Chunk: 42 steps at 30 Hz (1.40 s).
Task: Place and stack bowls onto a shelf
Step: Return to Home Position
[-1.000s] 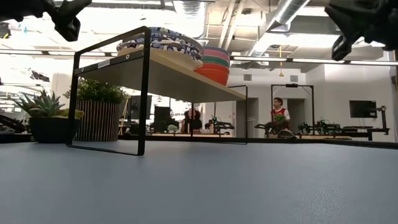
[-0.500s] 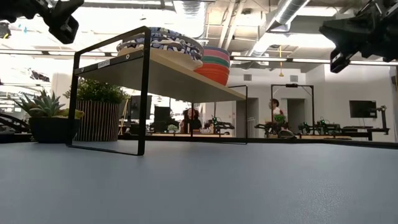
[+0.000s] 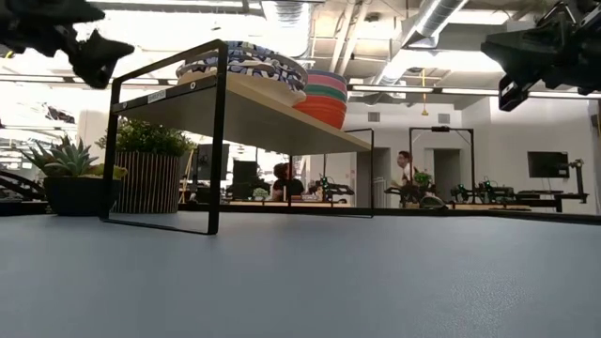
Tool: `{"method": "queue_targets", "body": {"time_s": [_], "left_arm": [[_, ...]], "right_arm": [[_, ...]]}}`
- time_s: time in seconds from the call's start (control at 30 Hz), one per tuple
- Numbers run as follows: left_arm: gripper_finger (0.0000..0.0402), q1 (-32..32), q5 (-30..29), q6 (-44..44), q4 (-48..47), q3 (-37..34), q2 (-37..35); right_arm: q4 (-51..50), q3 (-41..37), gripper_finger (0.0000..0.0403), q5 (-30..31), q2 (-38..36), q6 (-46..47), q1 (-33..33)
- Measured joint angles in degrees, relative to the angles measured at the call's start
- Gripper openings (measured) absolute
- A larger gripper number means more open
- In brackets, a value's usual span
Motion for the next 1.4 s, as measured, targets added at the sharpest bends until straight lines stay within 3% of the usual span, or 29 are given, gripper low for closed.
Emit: {"method": "queue_targets", "body": {"time_s": [0.13,0.4,0.6,0.83,1.1,1.4], "left_arm": [[0.0243,-0.01,0.50,-1.34,1.27,-1.62,-0.09],[0.0243,-0.17,9.87,-3.88,24.28,-15.89,-2.45],[0.0243,-0.61,8.72,2.64,25.38,-15.23,-2.34],[0.0243,-0.59,5.37,1.39,24.46,-15.19,-2.34],[0.0243,-0.57,5.50,0.79,14.58,-15.15,-2.27],[0.0243,-0.57,6.12,0.78,14.62,-15.15,-1.60]], "right_arm": [[0.00,0.00,0.0074,-0.01,0.00,0.00,0.00],[-0.81,-0.02,0.0074,-0.01,0.12,-0.02,0.00],[-2.98,-0.05,0.0074,0.02,0.13,0.02,-0.34],[-6.99,-0.07,0.0074,-0.01,0.17,0.02,-0.33],[-12.25,-0.04,0.0074,0.01,0.17,0.04,-0.33],[-12.61,0.11,0.0074,-0.01,0.17,0.04,-0.33]]}}
